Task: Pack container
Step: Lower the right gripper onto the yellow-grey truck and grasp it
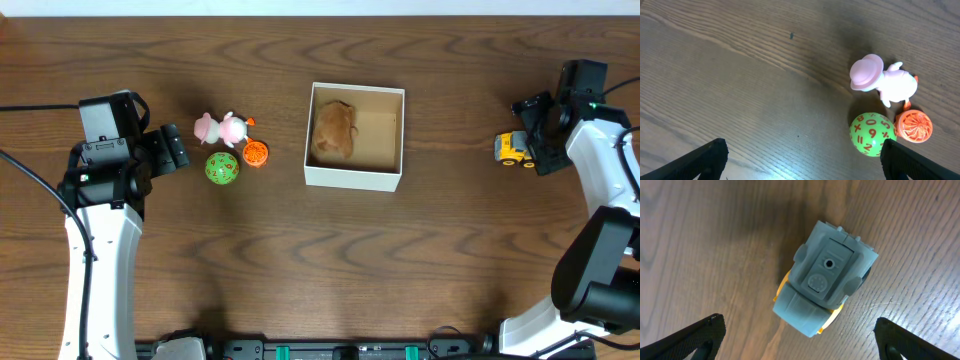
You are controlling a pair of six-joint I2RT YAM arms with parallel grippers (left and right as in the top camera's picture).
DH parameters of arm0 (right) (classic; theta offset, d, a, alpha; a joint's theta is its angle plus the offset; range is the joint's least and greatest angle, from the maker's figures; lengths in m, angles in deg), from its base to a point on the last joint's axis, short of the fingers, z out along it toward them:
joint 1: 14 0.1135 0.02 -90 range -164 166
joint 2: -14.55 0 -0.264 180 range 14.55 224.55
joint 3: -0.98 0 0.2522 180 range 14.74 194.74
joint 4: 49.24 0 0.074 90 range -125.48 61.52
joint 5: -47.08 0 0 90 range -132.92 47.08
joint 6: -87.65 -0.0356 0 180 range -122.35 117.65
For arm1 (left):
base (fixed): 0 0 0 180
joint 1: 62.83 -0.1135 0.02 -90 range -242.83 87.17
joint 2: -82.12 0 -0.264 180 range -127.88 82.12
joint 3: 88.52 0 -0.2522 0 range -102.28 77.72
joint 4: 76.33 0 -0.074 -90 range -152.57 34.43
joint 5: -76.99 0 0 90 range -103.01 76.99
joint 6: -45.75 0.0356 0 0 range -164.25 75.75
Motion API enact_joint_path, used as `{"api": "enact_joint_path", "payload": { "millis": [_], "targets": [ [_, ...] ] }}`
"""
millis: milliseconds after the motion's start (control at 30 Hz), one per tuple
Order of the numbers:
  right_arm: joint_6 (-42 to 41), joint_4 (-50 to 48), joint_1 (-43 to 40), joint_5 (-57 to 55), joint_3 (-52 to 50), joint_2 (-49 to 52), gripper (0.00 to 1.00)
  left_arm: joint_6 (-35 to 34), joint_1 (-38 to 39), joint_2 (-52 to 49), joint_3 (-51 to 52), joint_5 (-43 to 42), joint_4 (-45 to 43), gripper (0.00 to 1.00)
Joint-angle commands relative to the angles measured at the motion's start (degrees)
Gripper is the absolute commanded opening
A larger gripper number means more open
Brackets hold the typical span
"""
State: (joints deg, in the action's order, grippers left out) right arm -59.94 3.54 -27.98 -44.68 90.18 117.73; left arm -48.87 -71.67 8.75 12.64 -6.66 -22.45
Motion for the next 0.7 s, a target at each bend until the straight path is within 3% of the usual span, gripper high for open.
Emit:
{"api": "enact_joint_path", "payload": {
  "millis": [0, 500, 667],
  "targets": [
    [-2.9, -0.1, -0.7, 0.3, -0.2, 2.9, 0.98, 0.3, -0.2, -0.1, -1.2, 0.1, 0.1, 0.98],
    [-4.1, -0.9, -4.1, 0.7, -0.2, 6.0, 0.98, 0.3, -0.2, -0.1, -1.2, 0.1, 0.1, 0.98],
    [-3.0, -0.9, -4.2, 0.6, -0.2, 6.0, 0.88, 0.3, -0.2, -0.1, -1.2, 0.1, 0.1, 0.98]
  ]
}}
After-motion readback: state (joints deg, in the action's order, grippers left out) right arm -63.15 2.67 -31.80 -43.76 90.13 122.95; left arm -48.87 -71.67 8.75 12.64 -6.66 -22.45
